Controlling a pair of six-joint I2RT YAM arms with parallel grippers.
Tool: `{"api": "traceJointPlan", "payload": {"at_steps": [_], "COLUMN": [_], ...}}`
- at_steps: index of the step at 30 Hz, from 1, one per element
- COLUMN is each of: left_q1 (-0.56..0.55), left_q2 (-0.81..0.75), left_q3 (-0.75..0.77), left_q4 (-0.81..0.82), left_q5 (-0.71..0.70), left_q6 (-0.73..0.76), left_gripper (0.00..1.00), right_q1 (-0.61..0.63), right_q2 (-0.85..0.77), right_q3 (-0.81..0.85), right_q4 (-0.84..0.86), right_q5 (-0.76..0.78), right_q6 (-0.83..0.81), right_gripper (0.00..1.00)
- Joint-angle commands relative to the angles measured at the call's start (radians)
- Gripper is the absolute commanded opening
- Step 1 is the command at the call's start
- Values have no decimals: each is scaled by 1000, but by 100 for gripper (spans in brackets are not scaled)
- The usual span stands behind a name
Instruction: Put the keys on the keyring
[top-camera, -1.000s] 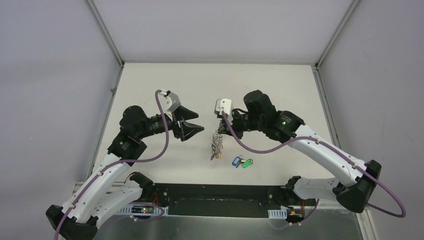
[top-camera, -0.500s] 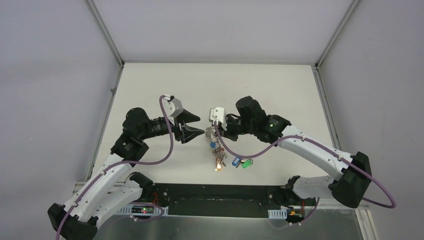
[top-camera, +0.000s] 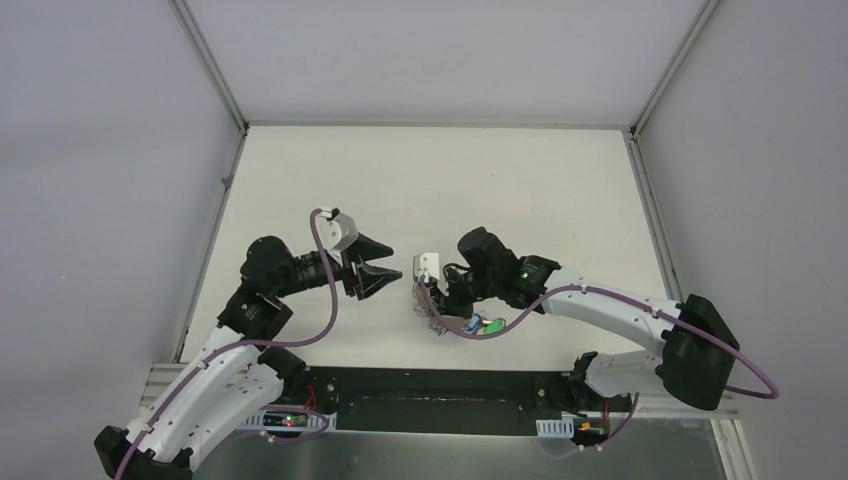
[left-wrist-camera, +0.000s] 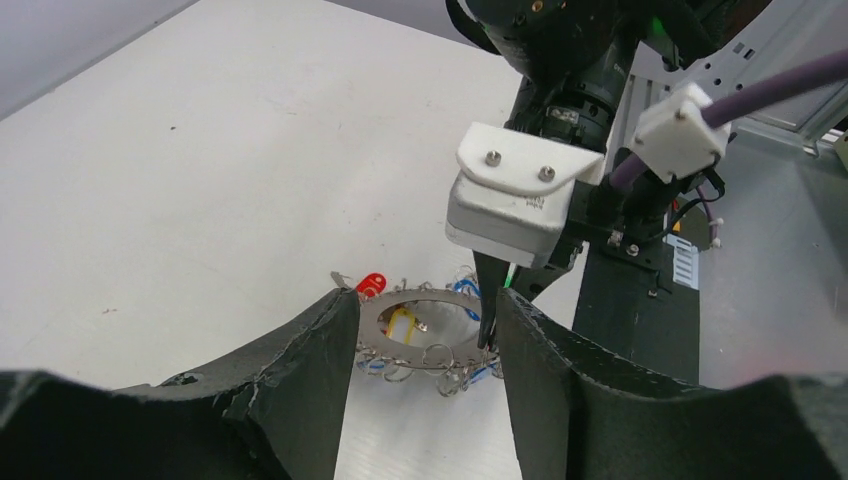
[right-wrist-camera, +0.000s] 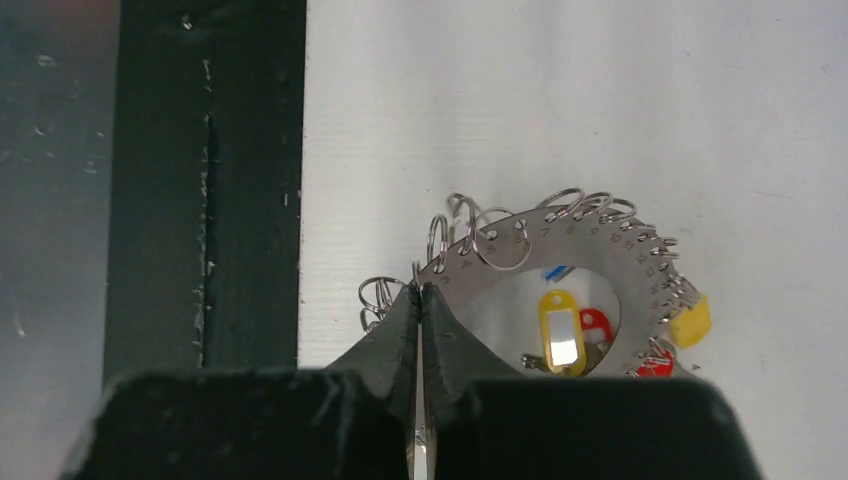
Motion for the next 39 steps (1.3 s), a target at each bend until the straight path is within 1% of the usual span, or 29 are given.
{"api": "traceJointPlan", "payload": {"at_steps": [1, 10, 16, 20, 24, 26, 30, 34, 39], "left_q1": [7, 5, 1, -4, -9, -10, -17, -37, -75], "left_q2": [-20, 4, 1, -1, -2, -2, 20, 74, 116], "left_q3": [-27, -24, -24, -31, -43, -47, -48, -30, -3], "left_q4": [0, 26, 32, 34, 36, 37, 36, -1, -45], "left_q5": [3, 97, 117, 118, 116, 104, 103, 105, 23], "left_q6": [-16, -17, 1, 11, 39, 44, 104, 161, 202], "left_gripper": [53, 50, 46, 42, 37, 36, 34, 29, 27], "right_q1": [2, -13, -46, -68, -81, -85, -88, -90, -91], "right_q2": [-31, -35, -41, -51, -62, -69, -80, -72, -70], "right_q3": [18, 149, 191, 184, 146, 125, 89, 82, 74], "right_q4": [107, 132, 135, 158, 190, 209, 242, 241, 238], "right_q5": [-86, -113, -100, -104, -136, -150, -175, -184, -190], "right_q6": [145, 223, 268, 293, 298, 296, 288, 286, 287], "right_gripper": [0, 0, 0, 0, 0, 0, 0, 0, 0]}}
